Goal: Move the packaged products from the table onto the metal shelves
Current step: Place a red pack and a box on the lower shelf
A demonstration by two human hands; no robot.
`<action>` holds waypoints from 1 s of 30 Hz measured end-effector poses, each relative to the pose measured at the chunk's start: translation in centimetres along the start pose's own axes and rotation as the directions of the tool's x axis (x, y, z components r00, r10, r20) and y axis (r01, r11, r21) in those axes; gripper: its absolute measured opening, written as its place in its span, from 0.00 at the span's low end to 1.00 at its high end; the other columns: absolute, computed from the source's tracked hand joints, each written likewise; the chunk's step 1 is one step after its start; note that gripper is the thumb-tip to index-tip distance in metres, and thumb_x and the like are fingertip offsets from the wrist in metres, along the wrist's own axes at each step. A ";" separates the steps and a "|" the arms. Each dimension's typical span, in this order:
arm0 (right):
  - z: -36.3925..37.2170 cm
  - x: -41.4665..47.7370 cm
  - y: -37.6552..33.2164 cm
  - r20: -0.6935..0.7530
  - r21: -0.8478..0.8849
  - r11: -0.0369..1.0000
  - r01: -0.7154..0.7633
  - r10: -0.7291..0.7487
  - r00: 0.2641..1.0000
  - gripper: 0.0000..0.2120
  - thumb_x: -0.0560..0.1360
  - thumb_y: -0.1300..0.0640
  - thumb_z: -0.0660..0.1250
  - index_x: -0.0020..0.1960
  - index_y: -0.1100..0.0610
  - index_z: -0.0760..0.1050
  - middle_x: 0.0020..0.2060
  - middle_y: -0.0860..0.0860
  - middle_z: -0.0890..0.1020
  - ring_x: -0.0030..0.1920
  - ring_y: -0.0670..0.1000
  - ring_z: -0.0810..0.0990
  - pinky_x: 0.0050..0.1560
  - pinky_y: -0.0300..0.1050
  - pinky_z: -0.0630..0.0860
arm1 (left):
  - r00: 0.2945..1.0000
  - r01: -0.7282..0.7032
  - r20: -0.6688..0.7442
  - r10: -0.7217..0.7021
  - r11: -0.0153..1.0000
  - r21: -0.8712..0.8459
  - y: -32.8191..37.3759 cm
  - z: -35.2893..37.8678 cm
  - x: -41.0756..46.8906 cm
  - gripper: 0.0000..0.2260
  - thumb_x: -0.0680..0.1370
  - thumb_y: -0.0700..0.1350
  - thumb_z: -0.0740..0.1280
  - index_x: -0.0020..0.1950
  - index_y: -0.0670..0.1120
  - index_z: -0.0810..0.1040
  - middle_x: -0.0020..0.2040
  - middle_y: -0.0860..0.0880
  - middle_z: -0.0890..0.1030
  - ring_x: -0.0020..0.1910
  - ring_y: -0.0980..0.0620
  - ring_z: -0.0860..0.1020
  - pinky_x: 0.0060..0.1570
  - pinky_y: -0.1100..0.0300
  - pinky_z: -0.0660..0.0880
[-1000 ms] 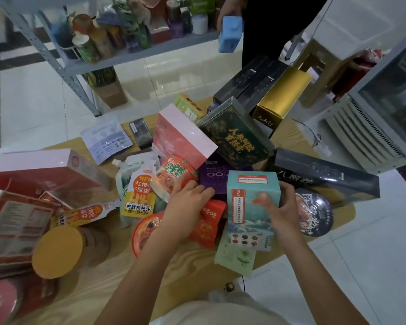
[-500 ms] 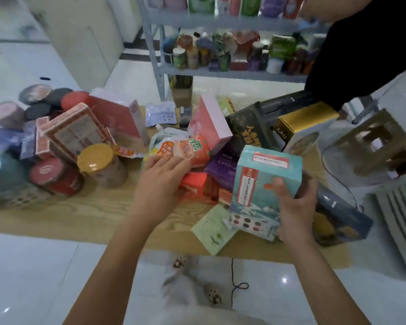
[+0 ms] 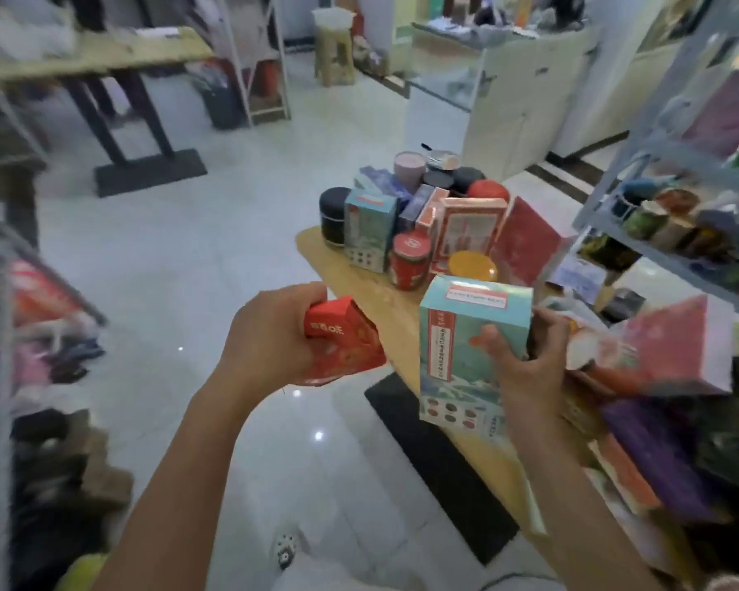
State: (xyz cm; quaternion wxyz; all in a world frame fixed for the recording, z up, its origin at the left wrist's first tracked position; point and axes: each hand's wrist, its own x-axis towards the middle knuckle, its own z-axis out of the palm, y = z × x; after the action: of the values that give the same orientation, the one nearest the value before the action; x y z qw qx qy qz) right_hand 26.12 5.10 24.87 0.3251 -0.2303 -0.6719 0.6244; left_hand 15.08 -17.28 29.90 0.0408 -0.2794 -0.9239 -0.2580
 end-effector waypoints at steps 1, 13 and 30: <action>2.9 -0.1 -0.2 0.067 0.009 1.000 0.008 -0.008 0.998 0.26 0.62 0.41 0.74 0.54 0.43 0.66 0.53 0.43 0.79 0.50 0.39 0.81 0.41 0.34 0.78 | 0.996 0.090 -0.022 -0.091 0.995 -0.034 -1.9 -1.8 -1.1 0.15 0.66 0.48 0.71 0.31 0.51 0.65 0.28 0.54 0.71 0.33 0.48 0.72 0.32 0.57 0.68; 34.3 -7.7 -4.6 0.699 0.254 0.966 -0.040 -0.155 0.698 0.26 0.59 0.39 0.73 0.52 0.44 0.67 0.52 0.51 0.78 0.52 0.53 0.81 0.44 0.47 0.82 | 0.637 0.499 -0.350 -0.687 0.714 -0.491 -18.4 -21.2 -14.9 0.19 0.52 0.35 0.77 0.33 0.57 0.83 0.30 0.56 0.82 0.31 0.61 0.78 0.38 0.62 0.76; 58.8 -13.2 -15.6 0.926 0.374 0.894 -0.245 -0.376 0.041 0.28 0.58 0.37 0.71 0.52 0.49 0.73 0.46 0.52 0.84 0.44 0.53 0.85 0.42 0.53 0.83 | 0.004 0.575 -0.631 -0.776 0.518 -0.633 -18.5 -34.7 -18.0 0.13 0.57 0.26 0.74 0.35 0.41 0.82 0.35 0.45 0.84 0.37 0.45 0.83 0.42 0.53 0.80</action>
State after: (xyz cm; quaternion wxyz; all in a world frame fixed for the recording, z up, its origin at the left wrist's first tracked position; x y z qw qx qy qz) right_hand -5.93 -46.63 37.77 -0.1599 0.3788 -0.5557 0.7226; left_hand 17.86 -56.66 47.48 0.3543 0.3776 -0.7369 -0.4346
